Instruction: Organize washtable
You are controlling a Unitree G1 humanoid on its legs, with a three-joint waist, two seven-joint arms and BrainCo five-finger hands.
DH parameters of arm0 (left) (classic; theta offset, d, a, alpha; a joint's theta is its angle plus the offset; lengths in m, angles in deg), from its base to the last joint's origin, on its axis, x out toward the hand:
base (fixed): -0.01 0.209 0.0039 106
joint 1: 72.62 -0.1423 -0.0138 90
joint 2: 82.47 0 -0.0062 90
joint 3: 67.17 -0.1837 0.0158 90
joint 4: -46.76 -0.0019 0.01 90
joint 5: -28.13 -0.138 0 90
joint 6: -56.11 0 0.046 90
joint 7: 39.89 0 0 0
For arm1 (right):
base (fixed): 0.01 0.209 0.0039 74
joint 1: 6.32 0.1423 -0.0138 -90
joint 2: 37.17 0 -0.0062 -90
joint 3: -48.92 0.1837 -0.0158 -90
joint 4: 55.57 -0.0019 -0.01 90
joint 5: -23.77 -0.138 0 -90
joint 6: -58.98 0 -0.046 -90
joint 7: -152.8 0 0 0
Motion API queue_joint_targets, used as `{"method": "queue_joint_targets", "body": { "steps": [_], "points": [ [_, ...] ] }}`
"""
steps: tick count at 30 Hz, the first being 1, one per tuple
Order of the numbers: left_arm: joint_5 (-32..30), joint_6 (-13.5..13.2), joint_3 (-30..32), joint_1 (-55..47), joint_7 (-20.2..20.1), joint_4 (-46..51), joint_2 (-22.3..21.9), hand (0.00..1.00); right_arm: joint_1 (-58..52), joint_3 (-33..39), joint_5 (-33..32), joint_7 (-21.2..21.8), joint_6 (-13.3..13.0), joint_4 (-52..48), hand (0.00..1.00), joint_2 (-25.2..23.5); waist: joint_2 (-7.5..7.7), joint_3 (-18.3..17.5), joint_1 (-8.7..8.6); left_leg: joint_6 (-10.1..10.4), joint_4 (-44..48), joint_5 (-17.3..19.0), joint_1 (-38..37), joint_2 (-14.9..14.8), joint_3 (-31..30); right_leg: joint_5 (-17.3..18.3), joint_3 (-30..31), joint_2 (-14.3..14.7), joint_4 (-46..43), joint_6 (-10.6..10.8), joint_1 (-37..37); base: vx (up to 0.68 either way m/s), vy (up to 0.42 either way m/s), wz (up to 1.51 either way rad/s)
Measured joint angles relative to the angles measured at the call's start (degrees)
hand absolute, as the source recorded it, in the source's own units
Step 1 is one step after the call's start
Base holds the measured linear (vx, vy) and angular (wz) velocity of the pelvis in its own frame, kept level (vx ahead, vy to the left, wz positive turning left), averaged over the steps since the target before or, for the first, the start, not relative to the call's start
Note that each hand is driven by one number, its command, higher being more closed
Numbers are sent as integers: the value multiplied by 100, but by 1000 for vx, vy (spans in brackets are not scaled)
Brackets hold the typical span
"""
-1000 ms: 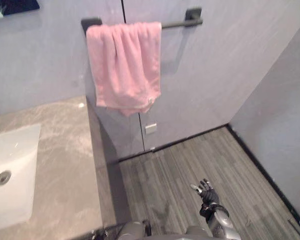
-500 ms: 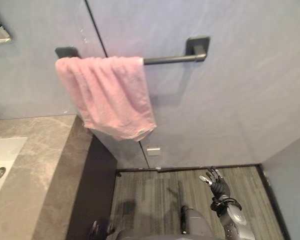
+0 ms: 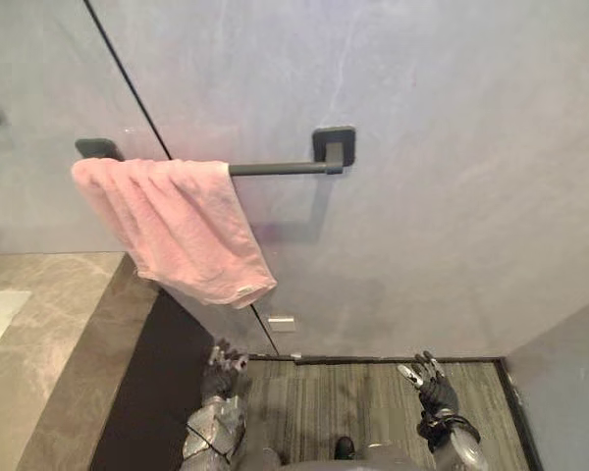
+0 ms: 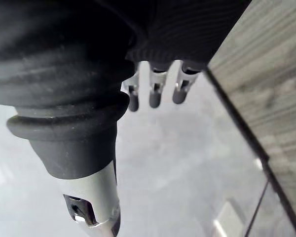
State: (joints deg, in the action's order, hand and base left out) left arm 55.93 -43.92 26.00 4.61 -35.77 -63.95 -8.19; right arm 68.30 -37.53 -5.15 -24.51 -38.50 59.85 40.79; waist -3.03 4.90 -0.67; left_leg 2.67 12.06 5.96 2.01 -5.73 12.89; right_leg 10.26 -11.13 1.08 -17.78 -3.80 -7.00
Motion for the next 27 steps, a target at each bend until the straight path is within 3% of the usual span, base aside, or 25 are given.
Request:
{"method": "queue_joint_targets", "body": {
  "steps": [4, 7, 13, 16, 24, 27],
  "points": [
    [0, -174, 617, 45, 216, 929, 63, 0, -260, -12, 24, 0, 0, -49, 0, -33, 0, -70, -20, 18, -672, -63, -355, 254, 1, 243, 25, -234, -272, 157, 8, 57, 70, 7],
    [2, -242, 894, 57, 373, 1285, 115, 0, -417, -16, 35, 0, 1, -49, 0, -61, 25, -147, -21, -16, -854, -128, -448, 344, -24, 258, 31, -311, -368, 147, 0, 110, 83, 7],
    [0, -438, 1661, 103, 738, 2086, 245, 0, -478, -106, 78, 36, -1, -47, 0, -262, 162, -251, 17, -42, -1021, -149, -604, 406, -105, 239, 205, -304, -203, 157, 186, 97, 55, 10],
    [-98, -607, 2024, 196, 882, 2344, 303, 0, -487, -249, 78, 139, -2, -43, 0, -276, 109, -382, 98, -50, -1087, -144, -619, 378, -115, 122, 327, -222, 12, 207, 260, 53, 32, -3],
    [-149, -693, 1971, 554, 831, 2232, 864, 0, -515, -453, 155, 367, 4, 312, 0, -214, -10, -471, 147, -65, -1120, -154, -540, 338, -173, -149, 498, -93, 461, 158, 371, -22, 2, -2],
    [-134, -691, 1954, 1019, 701, 1745, 1407, 0, -475, -475, 157, 378, 10, 532, 0, -150, -23, -484, 133, -65, -1223, -234, -534, 299, -165, -334, 528, -13, 690, 137, 403, -43, -13, -7]
  ]
}}
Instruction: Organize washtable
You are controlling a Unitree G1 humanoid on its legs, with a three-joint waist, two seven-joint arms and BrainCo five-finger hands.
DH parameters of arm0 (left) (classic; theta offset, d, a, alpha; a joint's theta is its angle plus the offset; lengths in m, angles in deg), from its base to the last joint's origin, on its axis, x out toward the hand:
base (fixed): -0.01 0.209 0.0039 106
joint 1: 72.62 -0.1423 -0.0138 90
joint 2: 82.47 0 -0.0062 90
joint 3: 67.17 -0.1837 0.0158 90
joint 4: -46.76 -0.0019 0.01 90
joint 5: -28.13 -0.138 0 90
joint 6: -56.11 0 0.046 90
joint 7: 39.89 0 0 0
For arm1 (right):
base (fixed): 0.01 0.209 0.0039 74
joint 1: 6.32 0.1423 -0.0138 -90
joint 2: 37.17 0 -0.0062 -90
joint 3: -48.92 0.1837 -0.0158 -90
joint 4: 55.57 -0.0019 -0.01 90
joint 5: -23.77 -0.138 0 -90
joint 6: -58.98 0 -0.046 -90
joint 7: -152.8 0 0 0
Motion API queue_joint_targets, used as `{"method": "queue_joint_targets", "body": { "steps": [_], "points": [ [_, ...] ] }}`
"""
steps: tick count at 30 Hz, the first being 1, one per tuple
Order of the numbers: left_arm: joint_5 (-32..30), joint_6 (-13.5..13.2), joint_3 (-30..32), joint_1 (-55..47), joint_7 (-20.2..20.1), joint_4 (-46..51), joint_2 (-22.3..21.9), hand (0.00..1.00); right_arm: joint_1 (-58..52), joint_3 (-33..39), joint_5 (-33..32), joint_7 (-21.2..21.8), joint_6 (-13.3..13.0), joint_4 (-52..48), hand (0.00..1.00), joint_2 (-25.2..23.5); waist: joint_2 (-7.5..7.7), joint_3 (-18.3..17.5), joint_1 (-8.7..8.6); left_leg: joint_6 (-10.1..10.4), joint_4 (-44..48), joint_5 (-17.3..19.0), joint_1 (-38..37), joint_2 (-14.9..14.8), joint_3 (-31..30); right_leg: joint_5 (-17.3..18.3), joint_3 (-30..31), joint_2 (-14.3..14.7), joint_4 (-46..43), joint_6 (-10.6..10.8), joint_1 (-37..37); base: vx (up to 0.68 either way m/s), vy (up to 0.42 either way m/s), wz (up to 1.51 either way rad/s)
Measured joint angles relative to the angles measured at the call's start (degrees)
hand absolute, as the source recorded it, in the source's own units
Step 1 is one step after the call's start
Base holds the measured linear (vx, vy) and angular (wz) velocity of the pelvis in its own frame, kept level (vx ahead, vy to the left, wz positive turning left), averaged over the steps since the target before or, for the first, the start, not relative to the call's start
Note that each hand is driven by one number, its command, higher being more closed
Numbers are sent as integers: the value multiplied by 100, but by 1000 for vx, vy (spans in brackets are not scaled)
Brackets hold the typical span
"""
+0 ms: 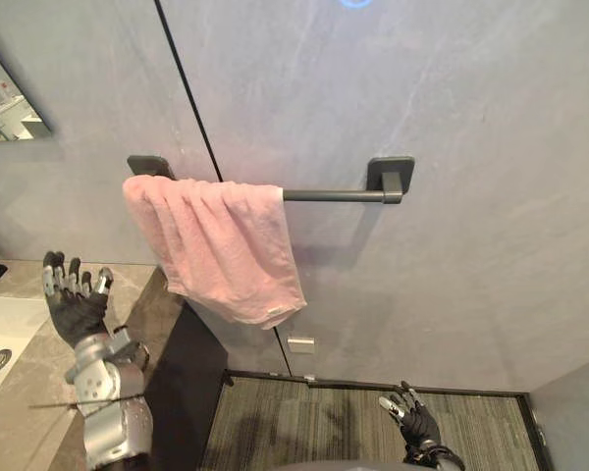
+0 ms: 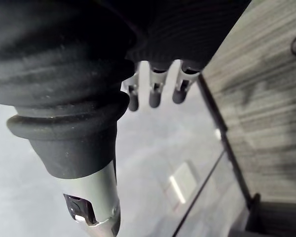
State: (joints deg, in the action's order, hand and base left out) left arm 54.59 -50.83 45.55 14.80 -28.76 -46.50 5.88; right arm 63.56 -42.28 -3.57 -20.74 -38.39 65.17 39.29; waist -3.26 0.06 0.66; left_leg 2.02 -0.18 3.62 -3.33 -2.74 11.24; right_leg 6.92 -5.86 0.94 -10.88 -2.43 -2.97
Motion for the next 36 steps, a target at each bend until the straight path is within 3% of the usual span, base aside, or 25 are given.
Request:
{"method": "queue_joint_targets", "body": {
  "steps": [8, 12, 21, 25, 36],
  "points": [
    [438, 45, -426, 571, -581, -976, 863, 0, 37, -61, 56, 34, 10, 231, 0, 123, 0, 2, -153, 20, -202, -206, 42, -23, 132, -433, 213, 152, 526, -27, 18, -30, -2, -14],
    [1123, 262, -982, 850, -1194, -1695, 1443, 0, 59, -111, 112, 144, 18, 342, 0, 191, 4, 10, -231, 29, -203, -213, 10, -29, 178, -599, 345, 198, 746, -20, 67, -4, 9, -14],
    [1561, 480, -1569, 868, -1986, -2436, 2236, 0, 69, -189, 223, 267, 121, 497, 0, 364, 17, 42, -180, 58, -318, -248, 6, -16, 318, -747, 542, 202, 989, 61, 64, 0, 13, -8],
    [1459, 670, -2043, 901, -2132, -2746, 2310, 0, 110, -212, 223, 328, 120, 498, 0, 367, 43, 127, -291, 60, -370, -246, 64, 3, 407, -792, 699, 197, 1019, 117, -44, 13, 23, -16],
    [878, 834, -2621, 1109, -2358, -3307, 2310, 0, 223, -227, 336, 396, 130, 499, 0, 421, 106, 324, -321, -1, -386, -244, 139, 73, 483, -880, 915, 202, 1142, 98, -141, 63, 28, -10]
  ]
}}
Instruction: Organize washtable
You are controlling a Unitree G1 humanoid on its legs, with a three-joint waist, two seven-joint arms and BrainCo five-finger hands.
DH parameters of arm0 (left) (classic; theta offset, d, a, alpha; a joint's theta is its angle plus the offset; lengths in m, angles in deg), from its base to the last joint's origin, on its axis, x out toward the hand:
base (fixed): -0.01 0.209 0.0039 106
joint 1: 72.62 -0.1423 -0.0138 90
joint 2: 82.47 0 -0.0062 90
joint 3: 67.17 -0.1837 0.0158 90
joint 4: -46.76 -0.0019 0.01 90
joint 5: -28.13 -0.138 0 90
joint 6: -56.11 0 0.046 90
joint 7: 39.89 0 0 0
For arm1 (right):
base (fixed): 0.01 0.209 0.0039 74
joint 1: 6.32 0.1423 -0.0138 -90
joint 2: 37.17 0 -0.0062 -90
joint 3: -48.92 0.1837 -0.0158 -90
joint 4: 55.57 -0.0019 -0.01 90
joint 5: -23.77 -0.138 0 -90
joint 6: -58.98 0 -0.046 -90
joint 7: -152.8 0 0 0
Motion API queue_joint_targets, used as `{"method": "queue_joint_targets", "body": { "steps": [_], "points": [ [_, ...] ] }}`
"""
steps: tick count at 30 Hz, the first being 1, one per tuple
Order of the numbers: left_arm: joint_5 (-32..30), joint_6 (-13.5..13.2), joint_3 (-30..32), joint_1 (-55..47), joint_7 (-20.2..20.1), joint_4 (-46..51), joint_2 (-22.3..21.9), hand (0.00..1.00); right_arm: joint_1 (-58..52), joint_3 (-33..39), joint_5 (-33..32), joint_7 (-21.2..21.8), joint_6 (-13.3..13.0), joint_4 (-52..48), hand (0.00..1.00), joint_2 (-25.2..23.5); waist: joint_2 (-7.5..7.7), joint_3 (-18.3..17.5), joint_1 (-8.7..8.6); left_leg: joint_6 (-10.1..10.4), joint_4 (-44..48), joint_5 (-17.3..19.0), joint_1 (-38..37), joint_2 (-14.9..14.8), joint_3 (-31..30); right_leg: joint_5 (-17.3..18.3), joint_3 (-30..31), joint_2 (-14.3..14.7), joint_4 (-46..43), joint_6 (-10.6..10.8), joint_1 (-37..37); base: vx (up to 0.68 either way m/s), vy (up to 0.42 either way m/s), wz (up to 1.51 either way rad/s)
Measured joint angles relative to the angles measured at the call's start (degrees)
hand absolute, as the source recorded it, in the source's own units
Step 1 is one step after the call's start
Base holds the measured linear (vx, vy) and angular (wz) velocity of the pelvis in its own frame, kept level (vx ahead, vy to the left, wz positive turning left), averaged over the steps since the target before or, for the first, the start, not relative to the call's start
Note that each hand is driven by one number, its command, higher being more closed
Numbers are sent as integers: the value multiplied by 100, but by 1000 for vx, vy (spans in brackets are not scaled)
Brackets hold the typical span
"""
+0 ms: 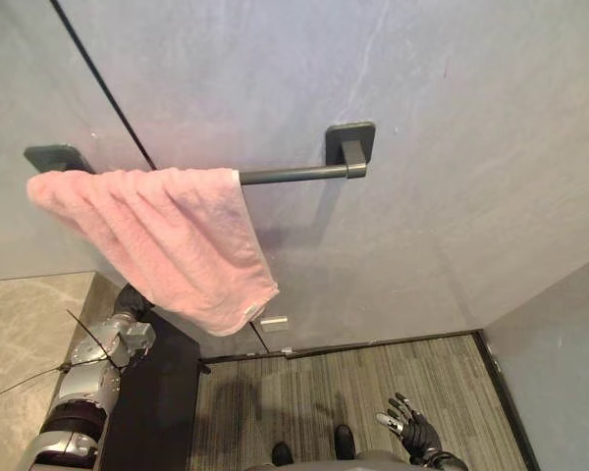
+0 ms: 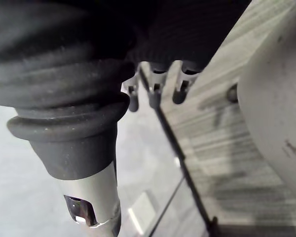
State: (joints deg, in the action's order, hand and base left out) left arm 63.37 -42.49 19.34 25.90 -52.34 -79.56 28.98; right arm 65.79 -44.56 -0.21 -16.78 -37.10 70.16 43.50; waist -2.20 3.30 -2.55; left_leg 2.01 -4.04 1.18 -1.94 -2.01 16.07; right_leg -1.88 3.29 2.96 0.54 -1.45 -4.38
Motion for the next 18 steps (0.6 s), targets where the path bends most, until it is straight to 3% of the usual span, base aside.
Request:
{"method": "queue_joint_targets", "body": {
  "steps": [1, 6, 12, 18],
  "points": [
    [-7, 13, -103, 1, -1, -37, -7, 100, 36, 0, 11, 1, 0, 0, 0, 5, 2, 1, -11, -9, 2, 7, -11, 1, -12, 0, 15, 0, 0, 0, 4, 38, 17, -7],
    [-224, 67, -107, 113, 36, -200, -206, 100, 73, -154, 177, 0, 24, -49, 0, 68, 47, 14, -39, -17, 8, 17, -39, -1, -10, -25, 44, 0, 1, 18, 24, -1, 8, -3],
    [-440, 79, 197, 243, 525, -273, -602, 100, 250, -93, 120, -7, 46, -1107, 0, 165, 69, 23, -42, -19, 10, 16, -40, 3, 65, -156, 170, -33, 124, 77, 39, -41, 15, -10],
    [-372, 69, 451, 393, 673, -140, -651, 100, 1151, 37, -93, -11, 37, -2701, 0, 919, 111, 17, 37, -22, 9, 14, -34, 24, 121, -314, 241, -57, 287, 92, 79, -16, 13, -3]
  ]
}}
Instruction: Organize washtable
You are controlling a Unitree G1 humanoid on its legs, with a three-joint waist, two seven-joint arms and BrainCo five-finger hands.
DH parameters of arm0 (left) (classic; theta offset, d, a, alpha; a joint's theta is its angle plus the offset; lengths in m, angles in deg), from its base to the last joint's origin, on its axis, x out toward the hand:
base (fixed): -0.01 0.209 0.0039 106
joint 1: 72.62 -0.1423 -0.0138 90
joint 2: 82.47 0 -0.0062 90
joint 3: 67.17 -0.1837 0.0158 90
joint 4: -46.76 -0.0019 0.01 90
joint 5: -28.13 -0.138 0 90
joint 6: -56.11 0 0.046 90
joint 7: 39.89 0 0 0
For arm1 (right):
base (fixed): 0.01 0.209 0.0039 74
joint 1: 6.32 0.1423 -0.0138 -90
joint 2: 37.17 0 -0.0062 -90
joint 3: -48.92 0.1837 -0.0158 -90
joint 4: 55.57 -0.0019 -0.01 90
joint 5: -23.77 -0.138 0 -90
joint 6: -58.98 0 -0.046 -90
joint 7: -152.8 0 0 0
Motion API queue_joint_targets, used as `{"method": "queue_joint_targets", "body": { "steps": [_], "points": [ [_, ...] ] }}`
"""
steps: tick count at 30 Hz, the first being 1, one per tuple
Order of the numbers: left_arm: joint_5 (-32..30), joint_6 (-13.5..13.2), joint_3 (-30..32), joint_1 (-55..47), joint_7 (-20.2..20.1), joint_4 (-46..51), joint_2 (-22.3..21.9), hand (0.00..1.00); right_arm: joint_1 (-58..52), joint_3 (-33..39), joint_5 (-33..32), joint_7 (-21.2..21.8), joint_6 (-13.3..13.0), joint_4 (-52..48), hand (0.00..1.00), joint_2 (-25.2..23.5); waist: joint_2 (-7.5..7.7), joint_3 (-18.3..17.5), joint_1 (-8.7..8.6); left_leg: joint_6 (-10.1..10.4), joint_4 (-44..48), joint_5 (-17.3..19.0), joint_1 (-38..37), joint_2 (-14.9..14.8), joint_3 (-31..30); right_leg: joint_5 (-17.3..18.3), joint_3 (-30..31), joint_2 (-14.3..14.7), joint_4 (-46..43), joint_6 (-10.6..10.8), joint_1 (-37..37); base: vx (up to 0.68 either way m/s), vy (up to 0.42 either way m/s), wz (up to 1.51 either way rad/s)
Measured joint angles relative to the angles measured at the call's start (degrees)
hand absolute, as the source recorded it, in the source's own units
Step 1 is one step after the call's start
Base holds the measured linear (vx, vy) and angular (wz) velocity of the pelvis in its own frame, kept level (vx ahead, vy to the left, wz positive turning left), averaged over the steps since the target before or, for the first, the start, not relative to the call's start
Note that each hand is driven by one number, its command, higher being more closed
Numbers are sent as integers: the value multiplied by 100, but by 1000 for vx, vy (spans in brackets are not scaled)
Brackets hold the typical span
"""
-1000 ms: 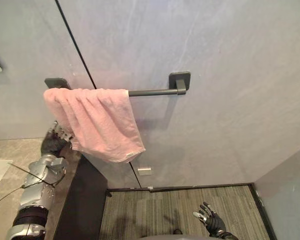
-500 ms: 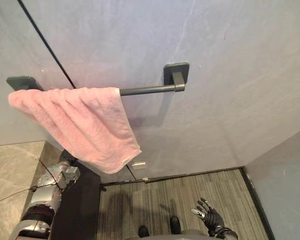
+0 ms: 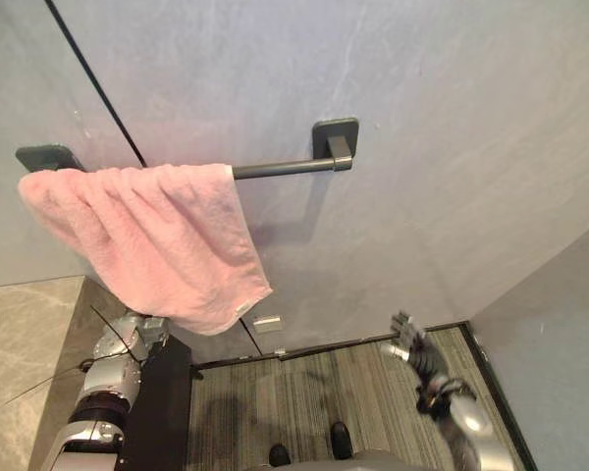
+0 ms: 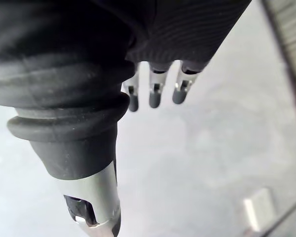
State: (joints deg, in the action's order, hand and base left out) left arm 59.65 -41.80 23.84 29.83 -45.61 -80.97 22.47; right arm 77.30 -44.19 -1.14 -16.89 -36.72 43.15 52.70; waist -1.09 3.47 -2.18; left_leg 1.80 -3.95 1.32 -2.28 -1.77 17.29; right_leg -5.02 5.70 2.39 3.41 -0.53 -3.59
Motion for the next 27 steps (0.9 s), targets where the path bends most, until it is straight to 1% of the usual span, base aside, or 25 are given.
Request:
{"method": "queue_joint_targets", "body": {
  "steps": [2, 4, 5, 6, 7, 8, 10, 11, 14, 18, 19, 21, 22, 27],
  "points": [
    [51, 0, 0, -1, -4, 19, 0, 100, 318, -117, -58, 5, 0, -296, 0, 280, 9, 4, 21, -2, 0, -1, 8, 5, 5, -65, 10, -8, 103, -5, 37, -1, 9, -4],
    [57, 2, 1, -1, -21, 24, 0, 100, 872, -455, -81, 105, 3, -472, 0, 797, 19, 10, 44, -4, 3, -3, 8, 7, 10, -120, 18, -10, 184, -19, 80, 0, 0, 0],
    [62, 2, 1, 0, -19, 56, -9, 100, 1188, -603, -70, 126, 5, -477, 0, 978, 29, 17, 73, -4, 8, -3, 8, 5, 16, -130, 26, -9, 199, -24, 87, 0, 0, 0],
    [75, 2, 1, 1, -17, 82, -26, 100, 1320, -650, -26, 120, 5, -476, 0, 1022, 29, 17, 88, -5, 8, -3, 7, 3, 15, -130, 25, -7, 198, -25, 89, 0, 0, 0],
    [168, 2, 1, 11, -12, 162, -105, 100, 1632, -752, 45, 103, 8, -463, 0, 1075, 29, 17, 139, -14, 8, -9, 1, 1, 15, -131, 25, -6, 199, -26, 95, 0, 0, 0],
    [176, 0, 1, 16, -5, 192, -141, 100, 1790, -822, 85, 66, 14, -447, 0, 1075, 28, 18, 152, -14, 9, -9, -2, 0, 13, -131, 23, -6, 199, -26, 100, 0, 0, 0],
    [181, 1, 1, 25, 15, 290, -232, 100, 2375, -1147, 184, -51, 113, -428, 0, 1073, 29, 18, 170, -14, 18, -9, -12, -1, -1, -132, 10, -8, 203, -27, 124, -10, 18, 4],
    [183, 1, 1, 31, 29, 315, -258, 100, 2467, -1191, 197, -64, 119, -420, 0, 1073, 28, 18, 179, -14, 20, -9, -13, 0, -9, -132, 2, -11, 206, -27, 133, -11, 19, 5],
    [268, 0, 0, 107, 88, 395, -378, 100, 2901, -1469, 200, -185, 127, -326, 0, 1080, 25, 21, 286, -17, 32, -11, -1, 8, -41, -133, -30, -23, 208, -28, 140, -19, 22, 6],
    [391, -6, -10, 247, 100, 419, -393, 100, 3586, -2033, 194, -258, 128, -258, 0, 1033, 22, 49, 309, -27, 82, -19, 61, 7, -166, -134, -136, -35, 212, -31, 147, -13, 10, 15],
    [391, -12, -11, 275, 105, 433, -394, 100, 3894, -2253, 194, -256, 126, -96, 0, 965, 14, 58, 314, -50, 84, -34, 72, 7, -194, -136, -165, -37, 212, -34, 147, -19, 12, 13],
    [391, -13, -23, 348, 105, 453, -414, 100, 4088, -2305, 200, -267, 125, 34, 0, 836, 8, 68, 321, -73, 84, -51, 98, 9, -257, -136, -227, -42, 213, -34, 148, -13, 14, 19],
    [409, -15, -24, 411, 112, 454, -459, 100, 4288, -2449, 200, -282, 119, 212, 0, 745, -2, 75, 332, -84, 85, -60, 120, 13, -308, -137, -257, -47, 213, -34, 147, -10, 20, 16],
    [446, -24, -48, 531, 122, 455, -624, 100, 4784, -2951, 201, -333, 121, 598, 0, 353, -34, 95, 455, -85, 105, -62, 142, 11, -343, -138, -280, -48, 213, -37, 145, -3, 8, 4]
  ]
}}
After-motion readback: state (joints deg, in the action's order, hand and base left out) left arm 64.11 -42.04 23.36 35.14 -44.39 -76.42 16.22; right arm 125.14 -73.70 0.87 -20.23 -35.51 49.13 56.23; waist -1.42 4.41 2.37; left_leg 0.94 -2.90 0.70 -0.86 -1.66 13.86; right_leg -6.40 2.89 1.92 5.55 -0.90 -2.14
